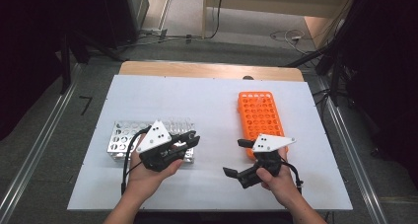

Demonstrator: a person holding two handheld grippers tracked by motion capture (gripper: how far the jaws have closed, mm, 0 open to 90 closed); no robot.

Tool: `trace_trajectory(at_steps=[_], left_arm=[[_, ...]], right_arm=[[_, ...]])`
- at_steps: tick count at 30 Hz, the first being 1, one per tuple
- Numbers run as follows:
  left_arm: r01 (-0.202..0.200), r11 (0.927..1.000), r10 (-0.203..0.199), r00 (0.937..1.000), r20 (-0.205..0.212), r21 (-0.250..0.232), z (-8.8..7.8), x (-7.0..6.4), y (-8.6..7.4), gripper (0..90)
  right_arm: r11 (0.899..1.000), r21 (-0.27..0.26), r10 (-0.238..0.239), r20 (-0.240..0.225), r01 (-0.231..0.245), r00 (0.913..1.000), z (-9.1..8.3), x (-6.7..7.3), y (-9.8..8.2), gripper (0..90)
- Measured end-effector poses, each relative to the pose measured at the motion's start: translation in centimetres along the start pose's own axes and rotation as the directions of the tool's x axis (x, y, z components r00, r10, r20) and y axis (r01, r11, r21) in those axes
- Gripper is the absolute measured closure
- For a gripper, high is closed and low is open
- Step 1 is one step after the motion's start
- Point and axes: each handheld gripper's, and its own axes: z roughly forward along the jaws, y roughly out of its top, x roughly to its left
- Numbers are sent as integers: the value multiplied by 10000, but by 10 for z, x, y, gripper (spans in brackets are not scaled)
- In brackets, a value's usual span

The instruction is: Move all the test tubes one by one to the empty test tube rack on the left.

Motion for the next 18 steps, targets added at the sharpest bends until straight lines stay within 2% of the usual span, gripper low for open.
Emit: trace_trajectory(at_steps=[9,18], left_arm=[[132,9993,-163,9959,-887,-346,-17,28,8,761],[277,9982,-362,9860,-1631,-539,-20,52,10,761]], right_arm=[[9995,-105,302,438,-297,9986,-17,-12,-8,0],[9983,-243,554,825,-536,9950,-35,-20,-17,0]])
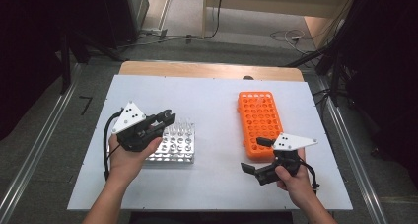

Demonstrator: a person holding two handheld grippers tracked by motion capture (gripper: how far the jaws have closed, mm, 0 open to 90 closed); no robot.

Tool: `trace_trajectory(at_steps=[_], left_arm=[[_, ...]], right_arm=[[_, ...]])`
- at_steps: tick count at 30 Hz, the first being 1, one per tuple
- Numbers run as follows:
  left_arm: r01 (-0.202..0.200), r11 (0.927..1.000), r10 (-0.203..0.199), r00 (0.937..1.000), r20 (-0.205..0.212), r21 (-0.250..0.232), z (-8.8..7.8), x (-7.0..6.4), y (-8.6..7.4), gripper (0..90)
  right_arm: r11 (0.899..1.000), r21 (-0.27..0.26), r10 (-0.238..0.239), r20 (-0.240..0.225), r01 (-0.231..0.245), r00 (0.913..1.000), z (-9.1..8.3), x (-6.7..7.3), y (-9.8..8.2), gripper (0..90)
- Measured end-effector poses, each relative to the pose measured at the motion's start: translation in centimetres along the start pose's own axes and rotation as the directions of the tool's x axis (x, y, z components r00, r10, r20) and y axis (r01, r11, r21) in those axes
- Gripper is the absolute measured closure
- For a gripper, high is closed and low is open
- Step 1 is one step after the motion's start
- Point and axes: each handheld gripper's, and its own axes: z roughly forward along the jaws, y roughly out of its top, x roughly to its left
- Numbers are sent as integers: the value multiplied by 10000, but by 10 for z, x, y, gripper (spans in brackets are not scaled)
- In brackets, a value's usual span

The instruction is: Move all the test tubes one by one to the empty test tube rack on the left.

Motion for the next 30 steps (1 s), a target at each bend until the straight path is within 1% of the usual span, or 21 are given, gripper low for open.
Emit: trace_trajectory(at_steps=[3,6,9,14,22,28,30], left_arm=[[22,10000,-22,9996,-283,8,2,8,-1,761],[146,9999,-145,9986,-512,16,6,15,-4,761],[134,9999,-128,9969,-772,75,11,21,-7,761],[299,9995,-290,9949,-967,85,20,29,-12,761],[296,9989,-246,9909,-1325,355,33,34,-25,761],[346,9974,-250,9889,-1466,634,39,34,-33,760],[354,9966,-244,9892,-1444,742,40,33,-34,760]], right_arm=[[10000,-40,48,125,-47,9999,-4,-3,-1,0],[9999,-50,125,202,-124,9997,-6,-7,-2,0],[9999,-32,126,253,-125,9996,-6,-8,-2,0],[9999,-68,126,287,-124,9995,-7,-9,-2,0],[9998,-154,164,346,-159,9993,-9,-11,-2,0],[9997,-166,178,383,-171,9991,-10,-12,-2,0],[9997,-171,189,383,-182,9991,-10,-12,-2,0]])
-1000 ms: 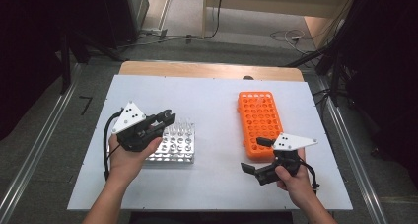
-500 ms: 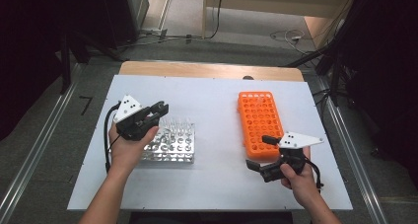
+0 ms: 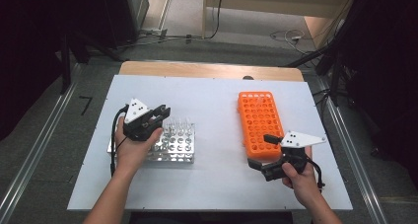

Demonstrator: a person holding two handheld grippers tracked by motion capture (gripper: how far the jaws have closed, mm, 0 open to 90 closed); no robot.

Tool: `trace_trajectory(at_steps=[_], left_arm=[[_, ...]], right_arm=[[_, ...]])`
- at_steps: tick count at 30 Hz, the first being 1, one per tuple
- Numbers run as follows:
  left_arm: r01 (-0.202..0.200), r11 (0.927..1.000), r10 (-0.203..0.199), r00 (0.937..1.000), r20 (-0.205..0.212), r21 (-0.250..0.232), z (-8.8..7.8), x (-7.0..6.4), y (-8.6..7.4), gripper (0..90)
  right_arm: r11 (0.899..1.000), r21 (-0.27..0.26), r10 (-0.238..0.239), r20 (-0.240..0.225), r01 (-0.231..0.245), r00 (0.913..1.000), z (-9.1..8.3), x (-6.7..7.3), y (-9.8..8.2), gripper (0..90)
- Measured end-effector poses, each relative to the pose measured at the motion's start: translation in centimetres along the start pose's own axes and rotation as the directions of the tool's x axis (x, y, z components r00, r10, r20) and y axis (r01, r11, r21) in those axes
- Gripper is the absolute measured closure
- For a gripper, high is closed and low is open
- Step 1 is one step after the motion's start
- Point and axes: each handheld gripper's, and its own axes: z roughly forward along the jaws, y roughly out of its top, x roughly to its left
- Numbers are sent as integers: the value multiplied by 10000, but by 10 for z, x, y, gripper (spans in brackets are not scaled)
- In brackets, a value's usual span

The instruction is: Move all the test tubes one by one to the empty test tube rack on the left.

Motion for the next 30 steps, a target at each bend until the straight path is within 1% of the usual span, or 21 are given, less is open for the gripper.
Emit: trace_trajectory(at_steps=[2,7,10,12,17,19,21,23,25,29,30], left_arm=[[1,10000,-1,10000,0,83,1,-1,-1,760],[-66,9994,72,9998,-197,346,1,-2,-4,759],[-54,9992,61,9998,-177,391,1,-3,-7,758],[27,9992,-20,9998,-186,396,0,-3,-7,758],[142,9989,-141,9999,-7,443,-1,-2,-7,753],[198,9980,-197,9998,-22,596,-2,-2,-7,752],[5,9945,6,9999,-104,1049,1,-3,-9,750],[-42,9915,46,10000,-27,1300,3,-4,-12,749],[-66,9901,77,9999,-79,1403,3,-5,-13,746],[106,9893,-102,9999,-33,1452,3,-4,-12,731],[173,9879,-175,9998,-3,1543,2,-4,-12,723]], right_arm=[[10000,6,2,13,-2,10000,0,0,0,0],[10000,-22,10,40,-9,10000,-1,0,0,0],[10000,-22,9,30,-9,10000,-1,-1,0,0],[10000,-14,10,39,-10,10000,-1,-1,0,0],[10000,-7,-10,40,10,10000,0,-1,0,0],[10000,1,5,31,-5,10000,0,-1,0,0],[10000,5,-3,41,3,10000,0,-1,0,0],[10000,-2,25,36,-25,10000,1,-1,0,0],[10000,1,13,36,-13,10000,0,-1,0,0],[10000,20,46,26,-46,10000,1,-1,0,0],[10000,23,30,22,-30,10000,1,-1,0,0]])
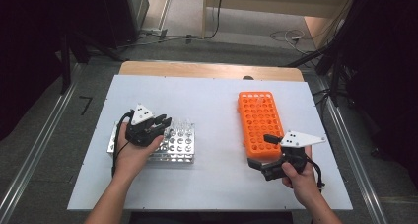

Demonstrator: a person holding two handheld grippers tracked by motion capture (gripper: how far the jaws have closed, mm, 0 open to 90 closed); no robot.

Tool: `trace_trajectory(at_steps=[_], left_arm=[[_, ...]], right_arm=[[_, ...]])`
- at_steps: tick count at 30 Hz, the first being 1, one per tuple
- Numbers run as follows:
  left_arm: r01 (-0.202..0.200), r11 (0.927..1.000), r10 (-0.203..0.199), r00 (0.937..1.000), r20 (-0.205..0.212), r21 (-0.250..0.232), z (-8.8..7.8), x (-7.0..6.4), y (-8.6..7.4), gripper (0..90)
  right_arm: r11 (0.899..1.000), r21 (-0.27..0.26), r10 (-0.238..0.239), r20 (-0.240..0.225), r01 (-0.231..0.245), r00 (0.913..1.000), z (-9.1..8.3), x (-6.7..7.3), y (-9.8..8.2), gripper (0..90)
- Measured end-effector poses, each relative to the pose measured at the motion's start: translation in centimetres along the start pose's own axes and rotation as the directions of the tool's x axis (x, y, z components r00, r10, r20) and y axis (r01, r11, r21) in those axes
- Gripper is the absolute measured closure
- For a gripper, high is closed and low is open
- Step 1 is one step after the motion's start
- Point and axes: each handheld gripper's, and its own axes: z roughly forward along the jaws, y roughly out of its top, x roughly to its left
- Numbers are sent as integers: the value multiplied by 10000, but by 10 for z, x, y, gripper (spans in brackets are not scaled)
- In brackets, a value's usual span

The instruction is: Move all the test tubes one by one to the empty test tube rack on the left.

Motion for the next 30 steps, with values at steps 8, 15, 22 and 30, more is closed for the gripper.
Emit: trace_trajectory(at_steps=[8,15,22,30], left_arm=[[410,9991,-409,9991,106,-87,-8,0,1,532],[613,9970,-590,9972,468,-473,-24,-6,-1,198],[238,9973,-151,9921,1246,-690,-37,-24,-4,0],[43,9954,143,9811,1928,-958,-43,-47,-10,0]], right_arm=[[10000,-39,41,-19,-41,10000,1,-2,0,0],[9998,-89,163,76,-163,9998,2,-6,2,0],[9992,-235,345,326,-337,9989,6,-16,9,0],[9984,-115,556,693,-550,9960,14,-33,14,0]])
